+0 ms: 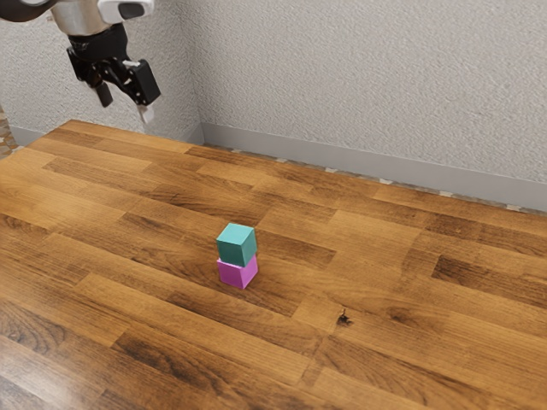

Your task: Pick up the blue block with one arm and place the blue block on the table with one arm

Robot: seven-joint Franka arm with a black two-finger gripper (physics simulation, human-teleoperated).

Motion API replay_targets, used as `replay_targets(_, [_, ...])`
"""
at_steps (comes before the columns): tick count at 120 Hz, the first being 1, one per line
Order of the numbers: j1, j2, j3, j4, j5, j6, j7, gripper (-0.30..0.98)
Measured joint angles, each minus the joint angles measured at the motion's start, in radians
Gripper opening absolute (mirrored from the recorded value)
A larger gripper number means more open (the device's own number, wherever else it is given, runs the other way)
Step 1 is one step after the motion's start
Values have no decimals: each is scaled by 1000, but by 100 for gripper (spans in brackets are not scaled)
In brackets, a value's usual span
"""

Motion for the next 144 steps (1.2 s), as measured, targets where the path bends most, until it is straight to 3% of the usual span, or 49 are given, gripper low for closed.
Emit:
replay_targets(14, [0,4,8,-1,7,13,1,69])
replay_targets(24, [0,73,17,5,12,53,2,69])
replay_targets(43, [-1,258,20,16,1,233,-10,69])
replay_targets(61, [-7,334,22,-1,-13,359,-96,69])
replay_targets(99, [-1,415,36,-144,-73,510,-277,69])
replay_targets(144, [3,487,7,-182,-102,619,-363,69])
